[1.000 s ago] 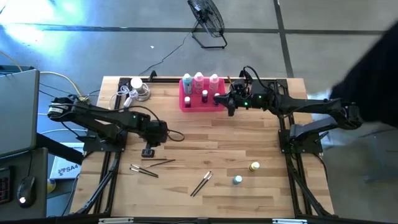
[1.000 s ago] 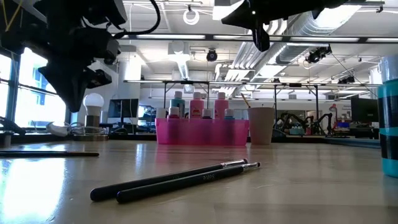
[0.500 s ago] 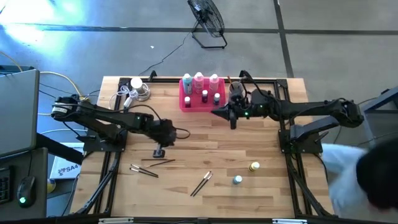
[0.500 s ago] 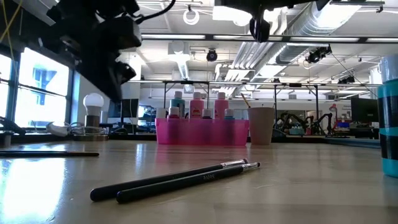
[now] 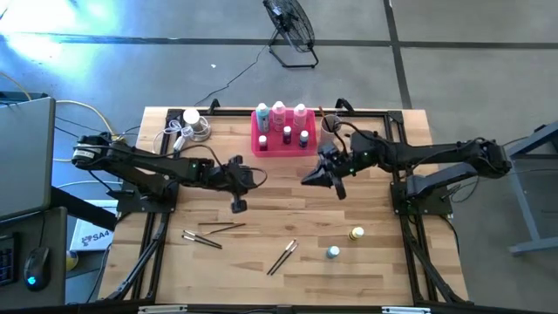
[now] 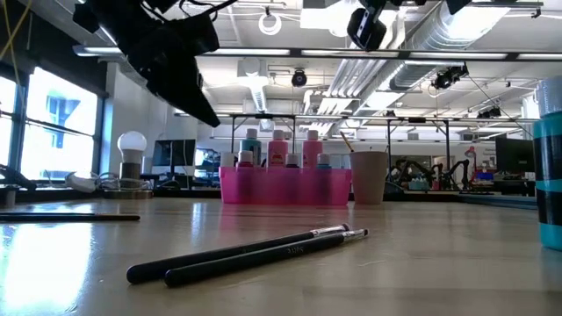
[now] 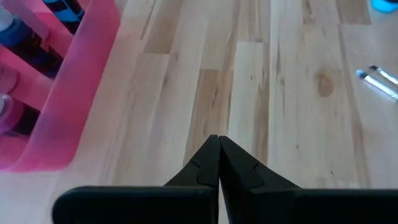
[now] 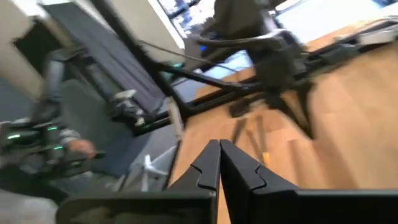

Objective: Pick & Place Paint Supplies
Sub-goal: Put the orange paintbrush into the white cup

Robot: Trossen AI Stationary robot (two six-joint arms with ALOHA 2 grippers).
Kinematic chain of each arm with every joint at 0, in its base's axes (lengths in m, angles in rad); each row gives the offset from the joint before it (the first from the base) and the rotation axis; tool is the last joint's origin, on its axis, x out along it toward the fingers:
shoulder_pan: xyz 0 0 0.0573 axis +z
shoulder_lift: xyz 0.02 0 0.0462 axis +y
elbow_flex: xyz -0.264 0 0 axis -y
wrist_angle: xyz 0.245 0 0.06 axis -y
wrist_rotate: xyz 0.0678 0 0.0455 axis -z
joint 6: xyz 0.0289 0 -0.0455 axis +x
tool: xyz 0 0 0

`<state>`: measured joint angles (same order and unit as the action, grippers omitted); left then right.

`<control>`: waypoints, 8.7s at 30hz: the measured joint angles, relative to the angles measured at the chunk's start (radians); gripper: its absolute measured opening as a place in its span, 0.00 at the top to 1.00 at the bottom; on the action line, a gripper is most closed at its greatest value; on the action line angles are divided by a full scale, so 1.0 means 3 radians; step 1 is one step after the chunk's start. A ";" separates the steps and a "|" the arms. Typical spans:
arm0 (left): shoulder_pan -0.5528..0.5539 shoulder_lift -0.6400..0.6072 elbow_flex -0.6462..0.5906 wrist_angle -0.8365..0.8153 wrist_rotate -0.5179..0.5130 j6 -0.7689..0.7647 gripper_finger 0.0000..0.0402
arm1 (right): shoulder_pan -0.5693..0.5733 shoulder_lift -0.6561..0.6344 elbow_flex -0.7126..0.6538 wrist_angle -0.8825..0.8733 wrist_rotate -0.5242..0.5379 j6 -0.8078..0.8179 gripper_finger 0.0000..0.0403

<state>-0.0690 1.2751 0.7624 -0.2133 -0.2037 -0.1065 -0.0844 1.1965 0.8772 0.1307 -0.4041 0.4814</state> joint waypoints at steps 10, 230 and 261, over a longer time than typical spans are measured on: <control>-0.0127 0.0000 0.0303 -0.0508 -0.0189 -0.0012 1.00 | -0.0183 -0.0218 0.0000 -0.0046 0.0283 0.0013 0.99; -0.0475 0.1108 0.0496 -0.1266 0.1090 -0.0714 0.75 | -0.0140 -0.0292 0.0000 -0.0400 0.1080 0.0163 0.99; -0.0644 0.1108 0.0496 -0.1023 0.0619 -0.1058 0.75 | -0.0140 -0.0291 0.0001 -0.0431 0.0965 0.0152 0.99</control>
<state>-0.2623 1.6073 0.9112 -0.5201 -0.0181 -0.4240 -0.1265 1.1091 0.8776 0.0013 -0.1146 0.5270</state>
